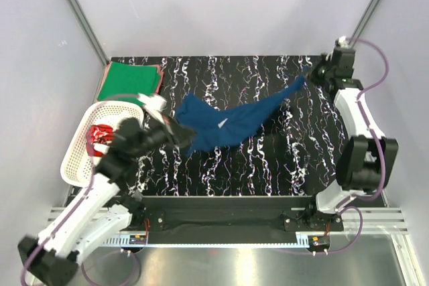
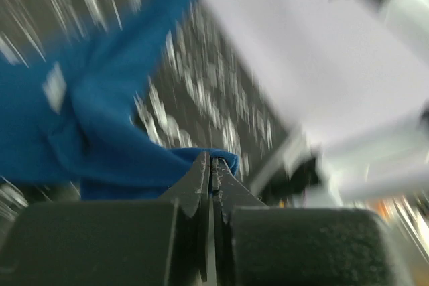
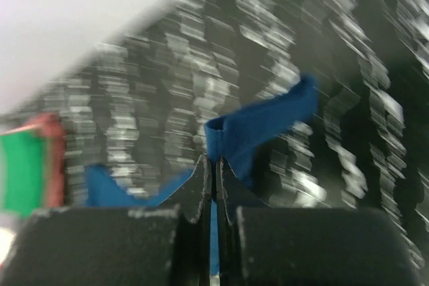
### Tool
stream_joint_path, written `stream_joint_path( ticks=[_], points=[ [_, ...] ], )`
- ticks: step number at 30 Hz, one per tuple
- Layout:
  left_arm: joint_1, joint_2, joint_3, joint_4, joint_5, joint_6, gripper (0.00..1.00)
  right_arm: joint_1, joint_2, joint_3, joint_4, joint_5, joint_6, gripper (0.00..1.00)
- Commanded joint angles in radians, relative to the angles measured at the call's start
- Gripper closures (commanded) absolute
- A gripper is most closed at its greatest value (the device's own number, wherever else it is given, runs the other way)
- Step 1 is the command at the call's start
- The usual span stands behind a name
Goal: Fold and stack the t-shirts
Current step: Flatten the tshirt out
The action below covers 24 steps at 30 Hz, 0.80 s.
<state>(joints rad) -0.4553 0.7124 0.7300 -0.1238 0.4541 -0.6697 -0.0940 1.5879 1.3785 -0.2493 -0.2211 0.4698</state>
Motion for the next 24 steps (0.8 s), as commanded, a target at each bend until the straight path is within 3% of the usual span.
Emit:
stream_joint_path(
  ticks=[1, 4, 6, 8, 12, 13, 15, 18, 21, 24],
  points=[
    [-0.202, 0.053, -0.154, 0.283, -0.020, -0.056, 1.00, -0.050, 0.056, -0.041, -0.059, 0.130, -0.042, 1.00],
    [-0.458, 0.145, -0.202, 0.357, -0.098, -0.034, 1.00, -0.075, 0.109, -0.023, -0.140, 0.206, -0.043, 1.00],
    [-0.532, 0.208, -0.240, 0.432, -0.120, -0.040, 1.00, -0.093, 0.159, 0.014, -0.175, 0.241, -0.045, 1.00],
    [-0.618, 0.273, -0.260, 0.490, -0.146, -0.051, 1.00, -0.121, 0.211, 0.059, -0.215, 0.243, -0.037, 0.89],
    [-0.697, 0.424, -0.195, 0.527, -0.114, -0.025, 0.84, -0.130, 0.265, 0.166, -0.384, 0.286, 0.003, 0.62],
    [-0.704, 0.447, -0.167, 0.509, -0.076, -0.015, 0.66, -0.131, 0.258, 0.168, -0.404, 0.273, 0.022, 0.58],
    [-0.703, 0.483, -0.077, 0.376, -0.084, 0.040, 0.56, -0.118, 0.209, 0.157, -0.401, 0.235, 0.044, 0.50],
    [-0.685, 0.455, 0.018, 0.152, -0.256, 0.139, 0.44, -0.073, 0.153, 0.159, -0.427, 0.250, 0.073, 0.42],
    [-0.584, 0.409, 0.114, 0.005, -0.365, 0.177, 0.33, -0.015, 0.130, 0.142, -0.412, 0.192, 0.101, 0.38],
    [-0.375, 0.421, 0.190, -0.121, -0.431, 0.160, 0.30, 0.066, 0.138, 0.114, -0.412, 0.154, 0.138, 0.37]
  ],
)
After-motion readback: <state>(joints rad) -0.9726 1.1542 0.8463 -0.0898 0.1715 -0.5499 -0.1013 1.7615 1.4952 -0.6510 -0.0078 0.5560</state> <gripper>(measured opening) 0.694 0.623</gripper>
